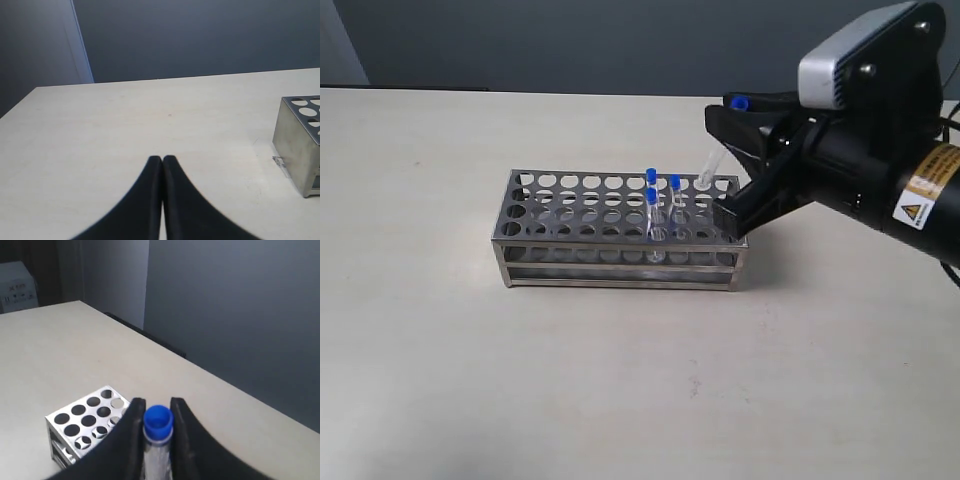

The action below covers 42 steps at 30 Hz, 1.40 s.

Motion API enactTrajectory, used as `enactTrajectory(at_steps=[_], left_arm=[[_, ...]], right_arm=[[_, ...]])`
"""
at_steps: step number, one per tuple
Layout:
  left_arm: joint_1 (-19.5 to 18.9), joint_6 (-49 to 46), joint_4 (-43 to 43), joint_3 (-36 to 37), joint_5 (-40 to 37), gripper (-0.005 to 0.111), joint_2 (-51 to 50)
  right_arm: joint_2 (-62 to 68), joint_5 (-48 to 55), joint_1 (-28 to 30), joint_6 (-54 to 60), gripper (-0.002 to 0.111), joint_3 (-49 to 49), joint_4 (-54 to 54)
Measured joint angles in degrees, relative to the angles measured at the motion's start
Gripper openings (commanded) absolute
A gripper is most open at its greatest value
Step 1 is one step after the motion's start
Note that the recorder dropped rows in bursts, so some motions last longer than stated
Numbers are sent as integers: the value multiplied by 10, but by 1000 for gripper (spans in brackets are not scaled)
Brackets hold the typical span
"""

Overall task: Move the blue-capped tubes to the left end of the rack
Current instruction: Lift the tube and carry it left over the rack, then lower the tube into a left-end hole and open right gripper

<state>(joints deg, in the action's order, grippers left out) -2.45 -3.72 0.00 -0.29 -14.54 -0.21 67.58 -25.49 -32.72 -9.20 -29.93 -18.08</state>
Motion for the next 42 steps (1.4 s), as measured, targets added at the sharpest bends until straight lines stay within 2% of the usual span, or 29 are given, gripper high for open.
enactTrajectory(at_steps=[7,15,25,33,42], left_arm=[[0,0,0,0,0,0,0],[0,0,0,0,0,0,0],[0,0,0,0,0,0,0],[0,0,0,0,0,0,0],[0,0,0,0,0,0,0]], right_arm=[[37,-4,0,-125,0,-60,-146],[166,-36,-6,-219,0,-205,-266],[356,-40,-52,-227,0,-377,-298],[474,6,-62,-233,0,-484,-298],[522,52,-65,-252,0,-513,-299]])
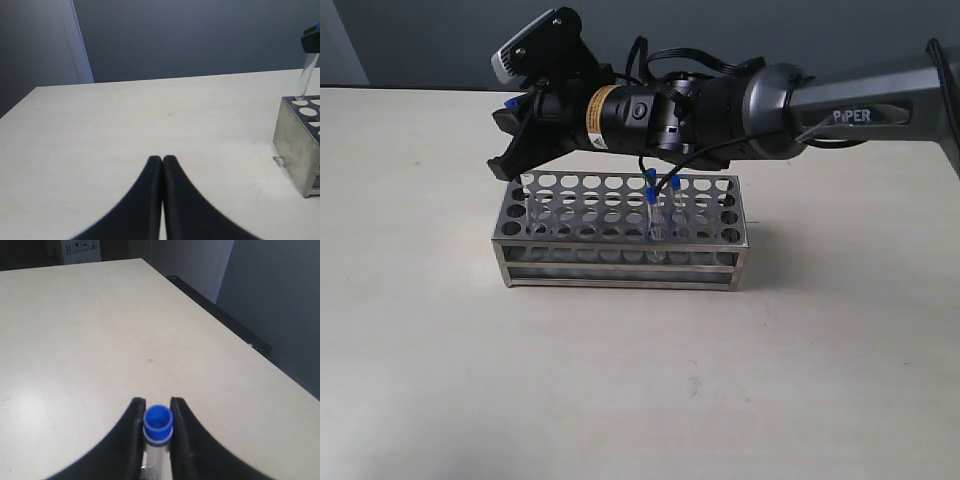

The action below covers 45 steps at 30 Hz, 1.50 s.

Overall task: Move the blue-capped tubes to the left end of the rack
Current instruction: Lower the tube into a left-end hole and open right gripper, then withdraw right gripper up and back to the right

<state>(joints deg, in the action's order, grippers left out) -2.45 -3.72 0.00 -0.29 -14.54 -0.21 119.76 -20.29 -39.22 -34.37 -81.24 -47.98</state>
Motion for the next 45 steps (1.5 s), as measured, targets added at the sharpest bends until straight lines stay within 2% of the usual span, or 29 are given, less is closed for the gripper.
enactTrajectory(at_steps=[13,16,18,21,29,33,40,45], left_arm=[[0,0,0,0,0,0,0],[0,0,0,0,0,0,0],[0,0,0,0,0,0,0],[0,0,0,0,0,0,0],[0,0,0,0,0,0,0],[0,0,0,0,0,0,0],[0,0,0,0,0,0,0],[0,0,0,0,0,0,0]], right_arm=[[20,29,-13,-27,1,-2,-14],[20,31,-13,-29,12,-2,-14],[20,31,-13,-31,25,-2,-14],[20,32,-13,-35,38,-2,-14],[19,57,-15,-40,38,-2,-14],[-10,113,-15,-40,38,-2,-15],[-165,225,-3,-16,38,5,-15],[-256,237,23,-16,38,73,-14]])
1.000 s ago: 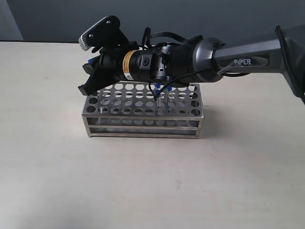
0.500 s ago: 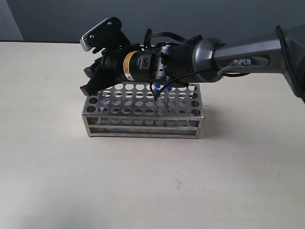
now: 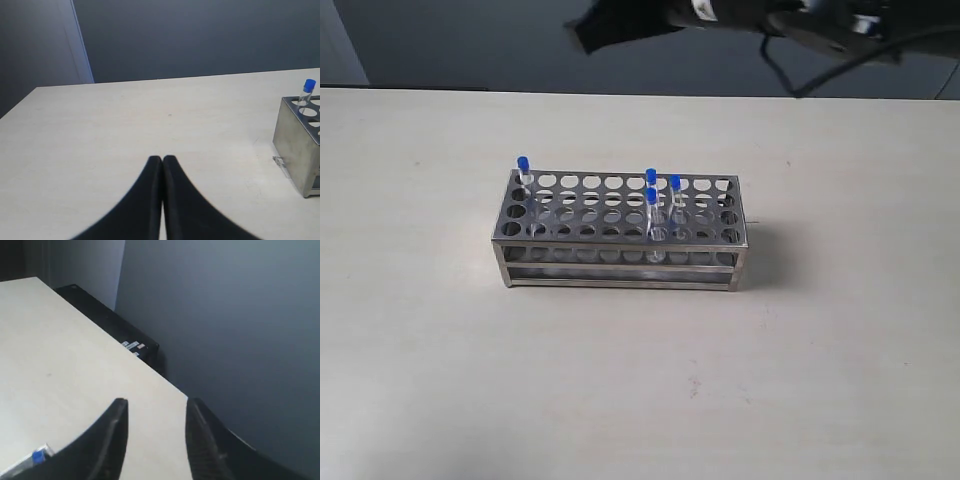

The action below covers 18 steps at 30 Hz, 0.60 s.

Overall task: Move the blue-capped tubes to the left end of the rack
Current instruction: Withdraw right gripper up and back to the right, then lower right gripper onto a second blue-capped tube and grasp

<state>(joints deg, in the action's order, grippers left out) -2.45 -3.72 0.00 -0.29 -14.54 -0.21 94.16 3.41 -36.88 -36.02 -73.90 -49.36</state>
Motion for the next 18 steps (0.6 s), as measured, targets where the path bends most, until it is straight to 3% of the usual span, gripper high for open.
enactTrajectory(at_steps=[10,18], left_arm=[[0,0,0,0,0,0,0],[0,0,0,0,0,0,0]], right_arm=[[-67,-194,94,23,38,283,87],[-26,-304,121,122,38,334,157]])
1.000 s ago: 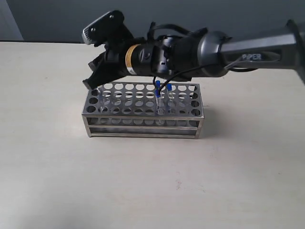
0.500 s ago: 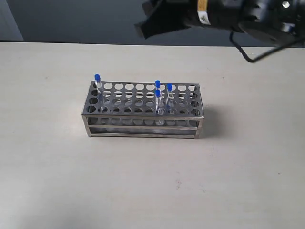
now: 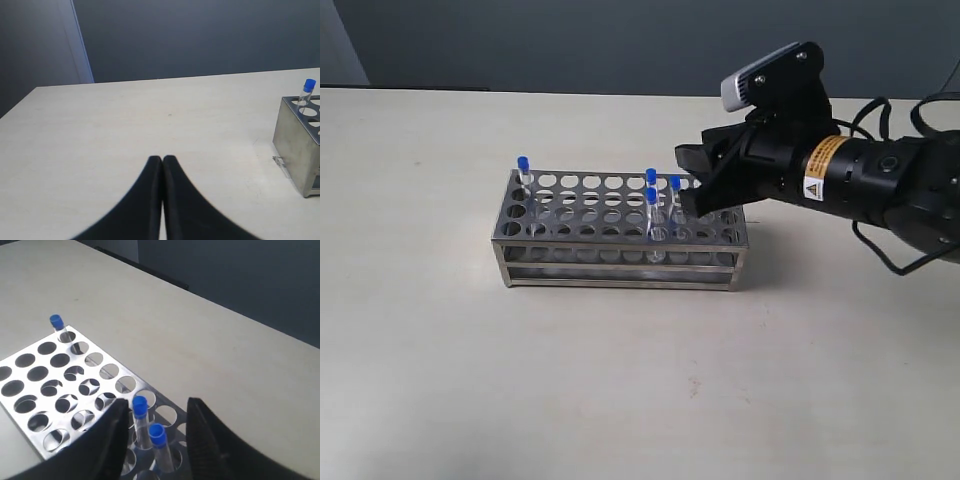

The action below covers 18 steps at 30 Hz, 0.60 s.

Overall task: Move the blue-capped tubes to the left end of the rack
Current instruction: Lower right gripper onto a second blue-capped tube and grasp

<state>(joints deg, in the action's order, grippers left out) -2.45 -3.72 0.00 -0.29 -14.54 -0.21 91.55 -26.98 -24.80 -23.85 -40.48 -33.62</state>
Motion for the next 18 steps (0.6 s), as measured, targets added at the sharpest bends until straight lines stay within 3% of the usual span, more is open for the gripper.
enactTrajectory(at_steps=[18], left_arm=[[0,0,0,0,0,0,0]], right_arm=[[98,-79,0,9,38,0,19]])
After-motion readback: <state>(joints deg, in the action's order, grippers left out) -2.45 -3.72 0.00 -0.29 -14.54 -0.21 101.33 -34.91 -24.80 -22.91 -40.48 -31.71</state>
